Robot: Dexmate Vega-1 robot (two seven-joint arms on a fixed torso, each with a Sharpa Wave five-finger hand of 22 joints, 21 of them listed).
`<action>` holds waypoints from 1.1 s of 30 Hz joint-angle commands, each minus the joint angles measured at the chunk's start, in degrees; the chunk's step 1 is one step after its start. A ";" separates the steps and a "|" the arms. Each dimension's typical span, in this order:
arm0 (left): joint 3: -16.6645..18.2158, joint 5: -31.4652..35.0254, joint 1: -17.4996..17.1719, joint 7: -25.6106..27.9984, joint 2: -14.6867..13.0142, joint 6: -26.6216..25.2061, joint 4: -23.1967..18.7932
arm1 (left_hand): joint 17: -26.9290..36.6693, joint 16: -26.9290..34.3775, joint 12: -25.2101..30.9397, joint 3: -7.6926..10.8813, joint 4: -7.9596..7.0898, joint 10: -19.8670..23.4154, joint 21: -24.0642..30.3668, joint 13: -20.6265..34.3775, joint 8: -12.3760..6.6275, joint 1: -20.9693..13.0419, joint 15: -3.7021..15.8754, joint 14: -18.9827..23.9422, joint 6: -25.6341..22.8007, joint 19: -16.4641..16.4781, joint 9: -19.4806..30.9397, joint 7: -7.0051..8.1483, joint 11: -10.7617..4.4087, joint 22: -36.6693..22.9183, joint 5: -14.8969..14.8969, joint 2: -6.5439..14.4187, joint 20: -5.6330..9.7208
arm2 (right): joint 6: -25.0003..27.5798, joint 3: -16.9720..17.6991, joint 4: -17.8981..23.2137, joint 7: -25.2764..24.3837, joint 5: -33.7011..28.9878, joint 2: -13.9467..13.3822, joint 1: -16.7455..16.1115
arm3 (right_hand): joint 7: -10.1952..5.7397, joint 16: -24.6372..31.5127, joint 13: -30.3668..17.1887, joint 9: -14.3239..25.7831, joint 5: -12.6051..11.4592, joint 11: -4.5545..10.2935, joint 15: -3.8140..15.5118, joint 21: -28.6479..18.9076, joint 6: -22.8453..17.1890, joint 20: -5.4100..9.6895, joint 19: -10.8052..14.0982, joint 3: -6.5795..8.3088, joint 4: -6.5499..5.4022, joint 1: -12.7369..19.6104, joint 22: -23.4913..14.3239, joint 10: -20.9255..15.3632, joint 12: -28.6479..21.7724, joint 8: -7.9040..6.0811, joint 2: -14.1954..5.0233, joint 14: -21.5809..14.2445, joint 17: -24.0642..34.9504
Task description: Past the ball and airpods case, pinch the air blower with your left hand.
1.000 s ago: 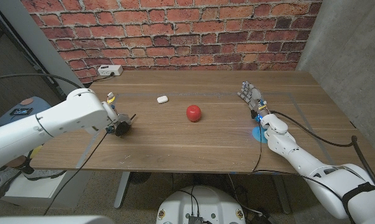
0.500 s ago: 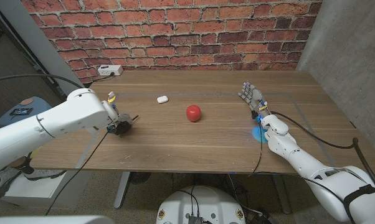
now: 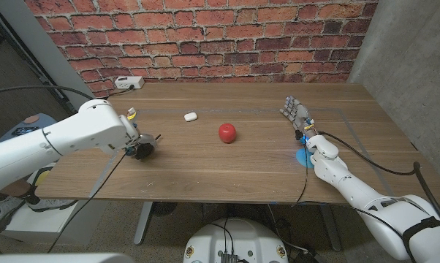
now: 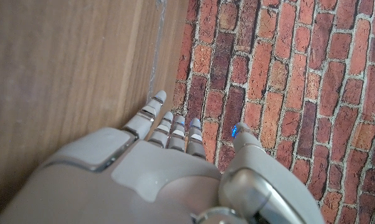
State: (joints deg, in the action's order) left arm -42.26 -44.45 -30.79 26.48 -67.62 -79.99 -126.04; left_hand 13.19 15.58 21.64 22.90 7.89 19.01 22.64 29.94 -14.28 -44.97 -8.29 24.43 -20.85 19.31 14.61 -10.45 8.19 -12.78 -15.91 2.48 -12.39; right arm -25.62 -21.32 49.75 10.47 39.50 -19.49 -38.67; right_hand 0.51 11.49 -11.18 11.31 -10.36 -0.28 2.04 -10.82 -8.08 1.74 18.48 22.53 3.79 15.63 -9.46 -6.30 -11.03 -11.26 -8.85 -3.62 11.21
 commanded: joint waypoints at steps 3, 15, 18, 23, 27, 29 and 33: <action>-5.22 -6.58 5.66 2.27 -1.07 0.00 0.35 | 0.13 -0.52 -0.64 -0.37 -0.04 -1.25 -0.26 0.36 0.57 0.65 -0.48 -0.54 1.08 -0.48 0.05 -0.58 0.59 0.00 0.26 -0.24 0.16 | -0.25 0.72 1.39 0.00 0.83 -0.59 -1.58 | 0.24 0.55 0.02 0.21 0.08 -0.27 -0.29 -0.24 -0.01 -0.52 0.14 -0.27 0.09 0.64 -0.32 -0.06 -0.22 -0.27 -0.25 -0.37 0.16; -11.26 -11.10 10.73 6.41 -0.93 0.00 1.91 | 0.05 -0.07 -0.71 0.39 1.09 0.00 0.24 0.59 0.03 -0.89 -0.49 0.61 -0.60 0.28 -0.07 -1.07 0.87 -0.05 0.11 0.18 0.18 | -0.63 1.24 2.14 -0.32 1.41 -0.63 -2.62 | 0.25 0.56 0.02 0.21 0.07 -0.26 -0.27 -0.24 -0.06 -0.55 0.16 -0.29 0.13 0.68 -0.33 -0.03 -0.21 -0.30 -0.30 -0.41 0.16; -13.86 -12.78 12.77 7.92 -0.98 0.00 2.53 | 0.07 0.00 -0.77 0.58 1.43 0.17 0.29 0.67 -0.19 -1.66 -0.49 0.59 -1.20 0.22 -0.05 -1.16 0.72 -0.07 0.03 0.32 0.16 | -0.60 1.28 2.48 -0.36 1.51 -0.66 -2.86 | 0.19 0.56 0.02 0.21 0.07 -0.32 -0.28 -0.24 -0.06 -0.56 0.15 -0.30 0.14 0.69 -0.33 -0.05 -0.22 -0.31 -0.31 -0.39 0.16; -16.36 -16.23 14.79 11.76 -0.74 0.00 3.40 | 0.35 1.38 0.15 1.29 2.06 3.48 1.32 1.22 -1.43 -4.73 0.78 2.89 -4.17 1.89 0.37 -1.11 0.51 -0.20 -0.59 1.04 0.27 | -0.47 1.35 3.19 -0.75 1.61 -0.71 -3.32 | 0.21 0.58 0.02 0.21 0.07 -0.31 -0.25 -0.25 -0.02 -0.62 0.17 -0.30 0.14 0.70 -0.33 -0.06 -0.22 -0.29 -0.34 -0.44 0.16; -16.20 -18.10 14.65 15.07 -0.69 0.00 3.34 | 0.95 3.04 1.89 1.72 2.17 7.59 2.80 2.22 -3.10 -7.73 2.59 5.50 -8.04 4.15 1.33 -0.49 -1.33 -0.33 -1.32 1.90 0.43 | -0.39 1.39 3.48 -0.89 1.65 -0.78 -3.49 | 0.16 0.59 0.02 0.21 0.07 -0.32 -0.35 -0.26 -0.05 -0.65 0.21 -0.32 0.14 0.68 -0.33 -0.07 -0.23 -0.31 -0.34 -0.46 0.17; -15.48 -18.85 14.03 16.89 -0.70 0.00 3.21 | 1.47 4.40 3.20 1.53 2.09 9.94 3.71 2.82 -3.93 -8.97 4.12 7.96 -10.17 5.55 1.87 -0.43 -2.18 -0.37 -1.47 2.04 1.05 | -0.40 1.39 3.59 -0.98 1.61 -0.81 -3.52 | 0.19 0.60 0.02 0.21 0.07 -0.31 -0.31 -0.26 -0.02 -0.63 0.22 -0.34 0.13 0.68 -0.34 -0.04 -0.21 -0.30 -0.34 -0.46 0.18; -14.36 -19.14 13.23 17.77 -0.76 0.00 3.19 | 2.03 5.66 4.86 1.40 2.16 12.60 4.96 3.66 -5.08 -10.78 5.54 10.19 -13.09 7.38 2.70 0.22 -3.54 -0.40 -1.67 2.12 1.98 | -0.33 1.35 3.74 -1.06 1.58 -0.81 -3.52 | 0.19 0.60 0.02 0.21 0.07 -0.28 -0.30 -0.27 -0.01 -0.65 0.25 -0.36 0.12 0.65 -0.34 -0.02 -0.21 -0.29 -0.35 -0.46 0.19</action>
State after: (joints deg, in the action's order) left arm -56.57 -59.98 -17.73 38.70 -68.44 -79.97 -123.21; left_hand 14.78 20.50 25.52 24.10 9.89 29.82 26.86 33.05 -18.62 -54.73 -3.37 33.28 -32.30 25.54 16.75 -10.52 5.41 -12.93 -17.02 4.56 -10.73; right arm -26.12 -20.06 52.73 9.82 40.99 -20.19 -41.77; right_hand 0.51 11.89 -11.18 11.31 -10.36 -0.28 1.73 -10.81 -8.08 1.32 18.90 22.28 4.03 16.00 -9.46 -6.30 -11.03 -11.26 -9.23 -3.93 11.32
